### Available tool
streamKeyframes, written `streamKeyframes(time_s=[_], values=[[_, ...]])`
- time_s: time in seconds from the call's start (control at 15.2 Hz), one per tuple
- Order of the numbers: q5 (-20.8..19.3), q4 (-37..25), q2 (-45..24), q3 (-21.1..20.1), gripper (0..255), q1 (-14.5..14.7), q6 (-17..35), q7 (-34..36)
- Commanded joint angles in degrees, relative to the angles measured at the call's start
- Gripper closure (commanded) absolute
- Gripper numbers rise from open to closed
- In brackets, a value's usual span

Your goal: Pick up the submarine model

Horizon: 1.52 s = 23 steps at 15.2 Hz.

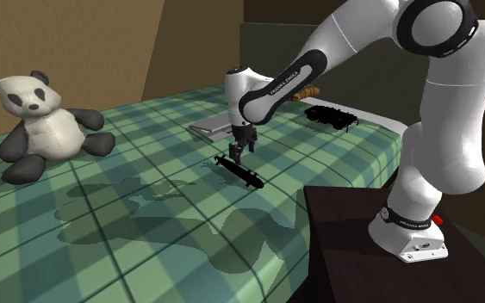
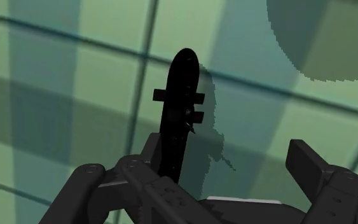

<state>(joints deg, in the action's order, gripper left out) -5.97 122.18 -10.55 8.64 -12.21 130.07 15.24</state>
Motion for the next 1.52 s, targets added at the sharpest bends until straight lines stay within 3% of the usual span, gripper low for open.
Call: streamKeyframes(time_s=[0.0, 0.66, 1.25, 1.32, 1.45], values=[[0.32, -2.84, -4.2, 0.6, 0, -0.77, 0.96, 0.28], [2.87, -19.4, -23.88, 2.6, 0, -5.31, 2.07, 1.39], [3.3, -19.89, -28.19, 2.17, 0, -5.71, 5.85, 1.64], [3.31, -19.96, -28.23, 2.16, 255, -5.72, 5.83, 1.63], [3.3, -19.93, -28.21, 2.17, 255, -5.72, 5.83, 1.63]])
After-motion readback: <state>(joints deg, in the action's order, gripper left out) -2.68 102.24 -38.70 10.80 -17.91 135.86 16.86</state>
